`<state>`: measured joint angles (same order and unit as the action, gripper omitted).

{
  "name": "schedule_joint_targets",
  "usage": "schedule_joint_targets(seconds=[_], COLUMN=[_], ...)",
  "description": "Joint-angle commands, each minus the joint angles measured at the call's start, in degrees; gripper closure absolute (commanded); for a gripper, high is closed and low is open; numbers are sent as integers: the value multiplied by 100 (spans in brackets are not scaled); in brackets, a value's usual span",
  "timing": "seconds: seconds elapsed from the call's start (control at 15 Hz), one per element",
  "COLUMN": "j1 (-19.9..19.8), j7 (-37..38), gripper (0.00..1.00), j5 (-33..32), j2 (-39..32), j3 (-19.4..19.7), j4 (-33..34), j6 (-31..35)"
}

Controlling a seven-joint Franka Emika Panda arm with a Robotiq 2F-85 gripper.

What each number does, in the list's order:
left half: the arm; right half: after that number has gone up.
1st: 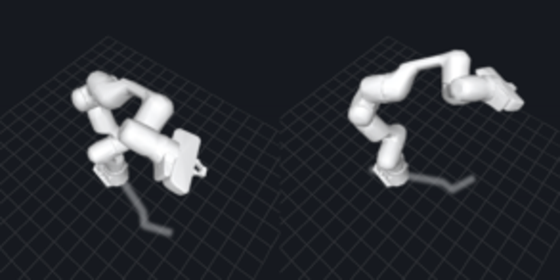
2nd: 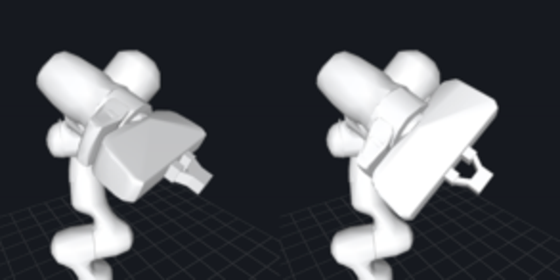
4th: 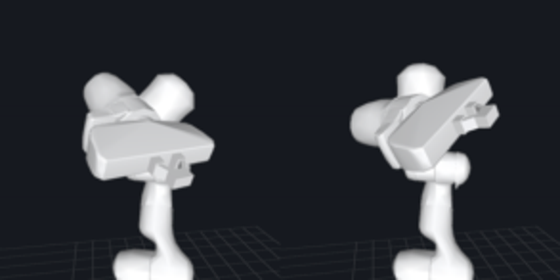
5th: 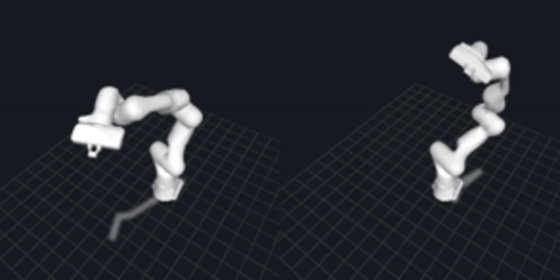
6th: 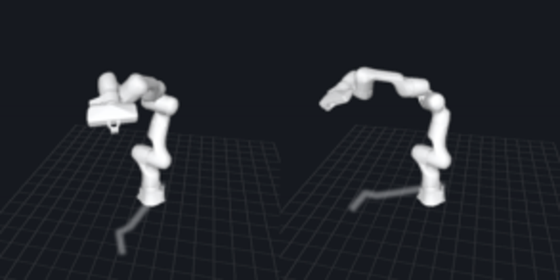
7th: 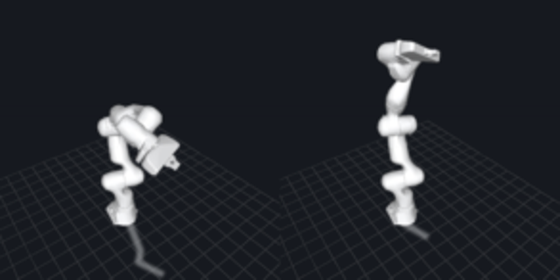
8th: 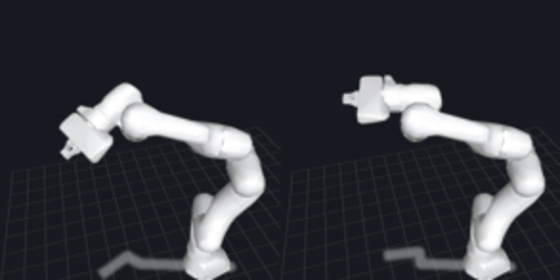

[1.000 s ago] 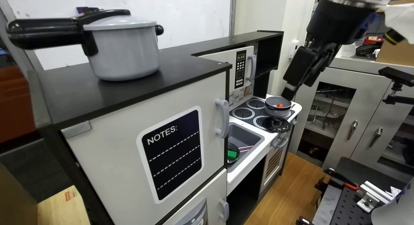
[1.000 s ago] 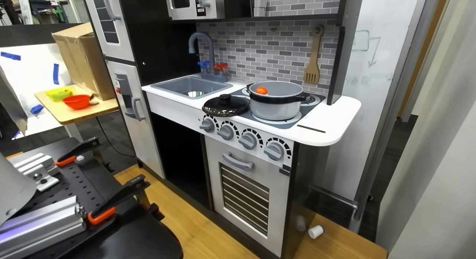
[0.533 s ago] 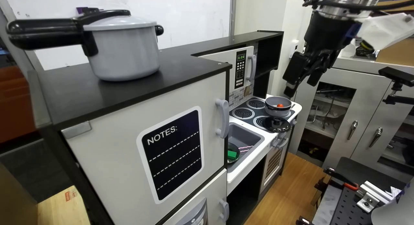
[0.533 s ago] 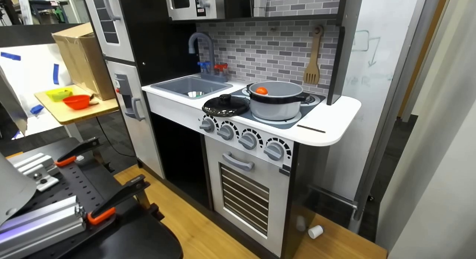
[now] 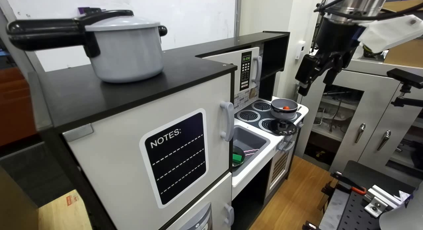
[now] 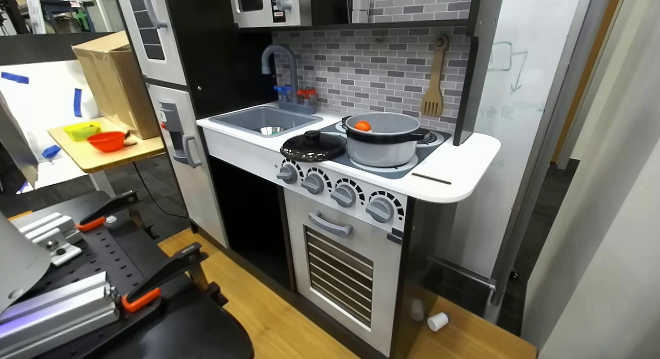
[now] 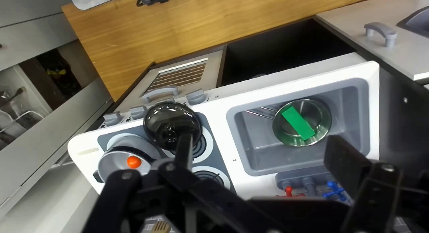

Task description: Place the black lid on top of the grey pot on the stove, remove the green block from the silver pan in the sink and set it on the stove then place it back on the pan

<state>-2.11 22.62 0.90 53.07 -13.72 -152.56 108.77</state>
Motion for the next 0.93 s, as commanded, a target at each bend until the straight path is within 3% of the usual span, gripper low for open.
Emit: schedule_joint_targets(seconds=[0.0,0.33,0.87], j1=[38,281,-395], j7=[30,-115,-74], gripper=[0,0,0], j5=[-31,386,-224], j2=[-11,-173,-940], j3=[32,191,553], j4=[13,-66,-248], j6=[-16,358,587])
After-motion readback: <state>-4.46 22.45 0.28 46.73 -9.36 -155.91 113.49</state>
